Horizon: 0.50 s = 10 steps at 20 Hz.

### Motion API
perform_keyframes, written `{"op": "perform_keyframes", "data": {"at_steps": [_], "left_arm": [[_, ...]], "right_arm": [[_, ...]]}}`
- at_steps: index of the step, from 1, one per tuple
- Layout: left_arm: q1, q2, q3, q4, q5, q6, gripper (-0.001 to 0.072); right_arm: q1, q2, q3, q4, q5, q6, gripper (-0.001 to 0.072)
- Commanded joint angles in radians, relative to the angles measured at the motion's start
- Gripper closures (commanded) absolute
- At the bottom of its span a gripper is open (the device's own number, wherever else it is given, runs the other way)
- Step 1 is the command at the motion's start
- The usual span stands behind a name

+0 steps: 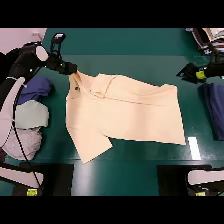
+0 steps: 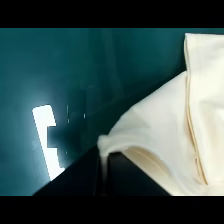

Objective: Fold the shirts.

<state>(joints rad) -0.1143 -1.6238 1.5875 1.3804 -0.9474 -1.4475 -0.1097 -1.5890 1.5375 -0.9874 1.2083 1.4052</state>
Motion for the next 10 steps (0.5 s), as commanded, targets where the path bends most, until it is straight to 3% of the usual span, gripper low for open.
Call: {"op": "perform_keyframes", "data": {"at_steps": [1, 3, 4, 5, 6, 7, 10], "left_arm": [[0.012, -0.003, 0.032, -0.003, -0.051, -0.011, 0.0661], [0.012, -0.003, 0.032, 0.000, 0.006, -0.015, 0.0660], [0.012, -0.003, 0.032, 0.000, 0.039, -0.039, 0.0614], [0.012, -0.003, 0.032, -0.005, 0.064, -0.074, 0.0268], [0.012, -0.003, 0.032, -0.008, 0.076, -0.128, -0.0006], [0.012, -0.003, 0.032, -0.003, 0.072, -0.127, 0.0038], [0.029, 0.005, 0.035, 0.096, -0.085, -0.108, 0.0039]], "right_arm": [[-0.014, 0.041, 0.051, -0.002, 0.034, 0.000, 0.0268], [-0.012, 0.067, 0.051, -0.001, 0.037, 0.000, 0.0268], [-0.011, 0.076, 0.051, -0.001, 0.043, 0.000, 0.0268], [-0.012, 0.083, 0.050, -0.001, 0.055, 0.000, 0.0268], [-0.012, 0.088, 0.050, -0.002, 0.066, 0.000, 0.0268], [-0.013, 0.090, 0.050, -0.002, 0.079, 0.000, 0.0268], [-0.013, 0.092, 0.050, -0.003, 0.136, -0.001, 0.0272]]}}
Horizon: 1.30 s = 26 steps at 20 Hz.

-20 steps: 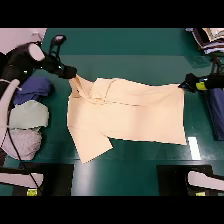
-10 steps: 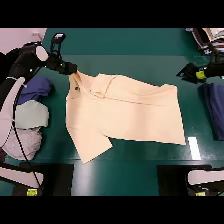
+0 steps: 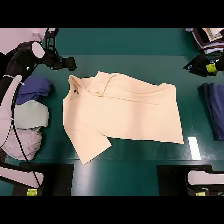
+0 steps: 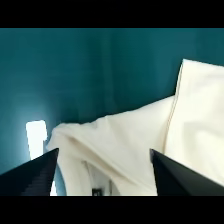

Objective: Fold the shirts.

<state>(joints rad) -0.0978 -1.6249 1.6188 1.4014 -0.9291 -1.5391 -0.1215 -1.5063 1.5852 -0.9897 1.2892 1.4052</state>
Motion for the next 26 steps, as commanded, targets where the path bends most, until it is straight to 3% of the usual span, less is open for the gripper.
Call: {"op": "perform_keyframes", "data": {"at_steps": [1, 4, 9, 11, 15, 17, 25, 26], "left_arm": [[0.032, 0.014, 0.003, 0.091, -0.197, -0.014, 0.0039], [0.127, 0.075, -0.067, 0.079, -0.376, -0.005, 0.0040], [0.194, 0.369, -0.528, -0.001, -0.363, 0.066, 0.0039], [0.194, 0.475, -0.713, -0.097, -0.366, 0.110, 0.0039], [0.194, 0.570, -0.967, -0.304, -0.298, 0.161, 0.0038], [0.194, 0.570, -1.027, -0.328, -0.262, 0.160, 0.0038], [0.191, 0.570, -1.054, -0.435, -0.060, 0.159, 0.0044], [0.191, 0.570, -1.054, -0.449, -0.059, 0.160, 0.0204]], "right_arm": [[-0.002, 0.013, 0.002, -0.007, 0.097, -0.006, 0.0272], [-0.003, 0.076, -0.073, -0.006, 0.124, -0.048, 0.0274], [-0.003, 0.289, -0.371, -0.005, 0.079, -0.071, 0.0274], [-0.003, 0.356, -0.455, -0.004, 0.056, -0.071, 0.0274], [-0.003, 0.438, -0.546, 0.024, 0.045, -0.072, 0.0274], [-0.003, 0.461, -0.550, 0.030, 0.047, -0.072, 0.0274], [-0.003, 0.543, -0.550, 0.028, 0.055, -0.071, 0.0274], [-0.003, 0.550, -0.550, 0.028, 0.058, -0.071, 0.0274]]}}
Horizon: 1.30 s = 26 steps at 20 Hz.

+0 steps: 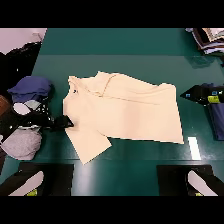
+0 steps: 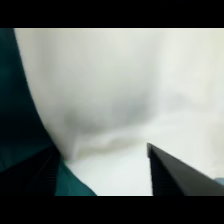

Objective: Fold the shirts.

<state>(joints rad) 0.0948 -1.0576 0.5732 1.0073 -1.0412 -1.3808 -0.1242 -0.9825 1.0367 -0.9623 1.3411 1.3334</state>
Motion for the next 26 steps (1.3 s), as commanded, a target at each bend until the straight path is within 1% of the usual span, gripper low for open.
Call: {"op": "perform_keyframes", "data": {"at_steps": [1, 2, 3, 4, 5, 7, 8, 9, 12, 14, 15, 16, 18, 19, 22, 26], "left_arm": [[-0.002, 0.002, -0.008, -0.072, 0.048, 0.017, 0.0399], [-0.002, 0.002, -0.008, -0.087, 0.036, 0.053, 0.0472], [-0.002, 0.002, -0.008, -0.089, 0.027, 0.054, 0.0473], [-0.002, 0.002, -0.008, -0.089, 0.016, 0.055, 0.0594], [-0.002, 0.002, -0.003, -0.087, 0.003, 0.077, 0.0681], [-0.002, 0.003, 0.025, -0.084, -0.025, 0.081, 0.0682], [-0.002, 0.006, 0.043, -0.080, -0.036, 0.084, 0.0682], [-0.002, 0.008, 0.063, -0.080, -0.051, 0.100, 0.0682], [-0.002, 0.010, 0.106, -0.080, -0.068, 0.107, 0.0681], [-0.002, 0.010, 0.110, -0.081, -0.063, 0.107, 0.0681], [-0.002, 0.009, 0.110, -0.081, -0.056, 0.106, 0.0681], [-0.002, 0.009, 0.111, -0.085, -0.048, 0.106, 0.0682], [-0.002, 0.009, 0.110, -0.099, -0.037, 0.106, 0.0681], [-0.002, 0.009, 0.110, -0.098, -0.037, 0.106, 0.0681], [-0.002, 0.009, 0.111, -0.098, -0.035, 0.106, 0.0681], [-0.002, 0.009, 0.110, -0.098, -0.036, 0.106, 0.0681]], "right_arm": [[0.000, 0.032, -0.002, -0.001, 0.008, 0.001, 0.0274], [0.000, 0.034, -0.002, -0.002, 0.011, 0.001, 0.0274], [0.000, 0.032, -0.002, -0.006, 0.023, 0.001, 0.0274], [0.000, 0.032, -0.002, -0.035, 0.038, 0.001, 0.0274], [0.000, 0.032, -0.003, -0.084, 0.059, 0.004, 0.0274], [-0.001, 0.037, -0.018, -0.220, 0.119, 0.014, 0.0274], [-0.014, 0.047, -0.052, -0.270, 0.142, 0.020, 0.0274], [-0.044, 0.057, -0.098, -0.287, 0.154, 0.020, 0.0274], [-0.214, 0.071, -0.257, -0.289, 0.151, 0.019, 0.0274], [-0.336, 0.045, -0.342, -0.283, 0.152, 0.018, 0.0274], [-0.389, 0.023, -0.384, -0.260, 0.147, 0.005, 0.0274], [-0.430, -0.004, -0.424, -0.206, 0.136, -0.036, 0.0274], [-0.473, -0.056, -0.484, -0.124, 0.090, -0.064, 0.0276], [-0.475, -0.079, -0.501, -0.104, 0.073, -0.068, 0.0276], [-0.425, -0.139, -0.511, -0.105, 0.049, -0.068, 0.0279], [-0.329, -0.153, -0.511, -0.115, 0.019, -0.066, 0.0281]]}}
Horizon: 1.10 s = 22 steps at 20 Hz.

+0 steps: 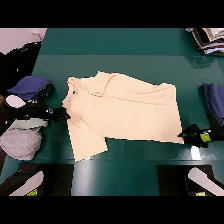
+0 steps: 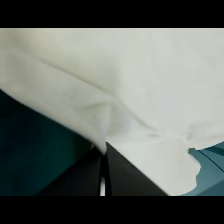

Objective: Fold the shirts.

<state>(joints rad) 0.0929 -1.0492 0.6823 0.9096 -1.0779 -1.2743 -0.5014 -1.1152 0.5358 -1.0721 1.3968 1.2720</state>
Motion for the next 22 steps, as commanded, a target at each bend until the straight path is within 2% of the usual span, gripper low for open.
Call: {"op": "perform_keyframes", "data": {"at_steps": [1, 2, 3, 4, 5, 8, 11, 16, 20, 22], "left_arm": [[0.000, 0.001, 0.001, 0.000, 0.000, 0.000, 0.0681], [0.000, 0.001, 0.001, 0.000, -0.006, 0.000, 0.0681], [0.000, 0.001, 0.001, 0.000, -0.013, 0.000, 0.0681], [0.000, 0.001, 0.002, 0.000, -0.019, 0.000, 0.0682], [0.000, 0.003, 0.002, 0.000, -0.026, 0.000, 0.0682], [0.000, 0.058, 0.023, 0.004, -0.032, -0.011, 0.0683], [0.002, 0.141, 0.190, 0.021, -0.084, -0.036, 0.0682], [0.002, 0.182, 0.737, 0.034, -0.152, -0.061, 0.0682], [0.002, 0.182, 1.173, 0.034, -0.073, -0.062, 0.0682], [0.002, 0.182, 1.344, 0.034, -0.041, -0.091, 0.0682]], "right_arm": [[0.065, -0.020, -0.010, -0.005, -0.035, -0.005, 0.0321], [0.084, -0.020, -0.010, -0.005, -0.032, -0.005, 0.0399], [0.105, -0.020, -0.010, -0.004, -0.032, -0.005, 0.0407], [0.124, -0.020, -0.010, -0.003, -0.031, -0.006, 0.0577], [0.144, -0.020, -0.010, 0.000, -0.028, -0.006, 0.0696], [0.217, 0.002, 0.044, 0.009, 0.000, -0.006, 0.0696], [0.291, 0.096, 0.232, 0.053, 0.002, 0.013, 0.0697], [0.312, 0.234, 0.742, 0.083, -0.068, 0.064, 0.0696], [0.237, 0.276, 1.134, 0.083, -0.095, 0.064, 0.0697], [0.180, 0.290, 1.281, 0.082, -0.082, 0.064, 0.0697]]}}
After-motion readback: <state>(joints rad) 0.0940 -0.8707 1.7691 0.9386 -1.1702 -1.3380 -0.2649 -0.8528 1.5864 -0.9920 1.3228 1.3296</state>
